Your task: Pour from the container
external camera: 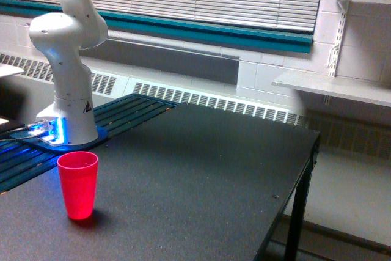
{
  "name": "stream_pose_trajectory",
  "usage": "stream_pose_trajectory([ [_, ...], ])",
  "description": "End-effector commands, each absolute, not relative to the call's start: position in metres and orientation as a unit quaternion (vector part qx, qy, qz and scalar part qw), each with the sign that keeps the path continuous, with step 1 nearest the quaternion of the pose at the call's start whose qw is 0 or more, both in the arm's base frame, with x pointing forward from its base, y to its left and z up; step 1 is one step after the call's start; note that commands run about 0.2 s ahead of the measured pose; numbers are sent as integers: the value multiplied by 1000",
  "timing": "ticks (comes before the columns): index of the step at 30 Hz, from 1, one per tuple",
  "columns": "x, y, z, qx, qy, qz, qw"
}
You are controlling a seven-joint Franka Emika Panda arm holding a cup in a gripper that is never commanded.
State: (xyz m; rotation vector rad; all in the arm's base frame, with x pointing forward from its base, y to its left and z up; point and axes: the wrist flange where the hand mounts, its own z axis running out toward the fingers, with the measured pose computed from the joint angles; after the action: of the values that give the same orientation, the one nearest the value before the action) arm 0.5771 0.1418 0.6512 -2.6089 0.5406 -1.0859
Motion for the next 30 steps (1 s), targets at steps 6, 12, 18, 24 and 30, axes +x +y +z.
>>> stream_pose_trajectory([
  [6, 575, 148, 650, -900, 175, -377, 133],
  [12, 579, 130, 642, -899, 181, -379, 125],
  [18, 584, 101, 629, -899, 188, -381, 110],
  [24, 586, 57, 609, -899, 196, -384, 81],
  [30, 580, 9, 579, -902, 202, -379, 48],
])
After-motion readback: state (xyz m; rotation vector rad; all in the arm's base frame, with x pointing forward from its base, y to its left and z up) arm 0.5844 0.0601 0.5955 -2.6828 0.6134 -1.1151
